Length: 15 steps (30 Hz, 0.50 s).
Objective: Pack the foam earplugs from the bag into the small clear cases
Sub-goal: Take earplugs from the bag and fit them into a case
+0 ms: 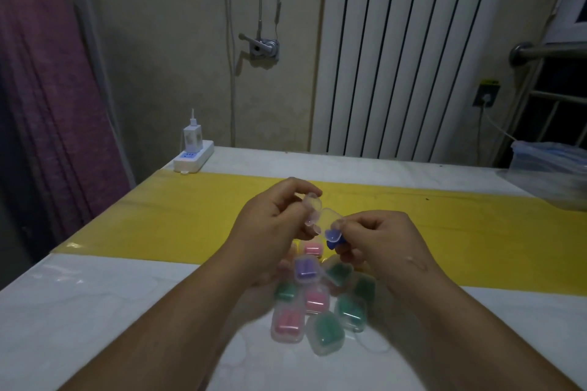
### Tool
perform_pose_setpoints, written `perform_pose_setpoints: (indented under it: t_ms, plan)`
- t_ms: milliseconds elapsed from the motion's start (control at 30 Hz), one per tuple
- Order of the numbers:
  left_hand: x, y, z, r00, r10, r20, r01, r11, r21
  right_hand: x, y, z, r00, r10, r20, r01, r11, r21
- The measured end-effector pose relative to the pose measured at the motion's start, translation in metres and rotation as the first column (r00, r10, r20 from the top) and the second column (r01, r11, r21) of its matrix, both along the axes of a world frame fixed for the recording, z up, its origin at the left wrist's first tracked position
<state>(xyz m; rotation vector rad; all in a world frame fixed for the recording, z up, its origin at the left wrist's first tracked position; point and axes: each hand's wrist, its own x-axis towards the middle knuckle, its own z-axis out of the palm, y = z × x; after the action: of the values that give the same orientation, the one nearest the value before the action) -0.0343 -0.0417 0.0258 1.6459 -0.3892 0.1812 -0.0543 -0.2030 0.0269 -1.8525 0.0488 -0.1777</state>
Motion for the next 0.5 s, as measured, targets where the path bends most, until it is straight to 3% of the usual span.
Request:
perform_pose_setpoints:
  t_ms: [67, 167, 333, 500]
  plan:
    - [0.003, 0.001, 0.0, 0.999, -0.009, -0.039, 0.007, 0.999, -0.04, 0.001, -0.001, 0.001, 1.0, 0.007, -0.014, -0.006, 0.999, 0.041]
    - [0.003, 0.002, -0.002, 0.999, -0.015, -0.03, 0.016, 1.0, 0.016, 0.001, -0.001, 0.0, 1.0, 0.015, -0.002, -0.015, 0.996, 0.085]
    - [0.0, 0.002, -0.004, 0.999, 0.012, 0.037, -0.024, 0.946, 0.324, 0.001, -0.002, -0.001, 0.999, 0.042, 0.017, -0.044, 0.99, 0.135]
    - [0.003, 0.001, -0.005, 0.99, 0.107, 0.093, -0.129, 0.952, 0.279, 0.003, -0.014, 0.006, 0.974, -0.08, 0.212, 0.033, 0.975, 0.219]
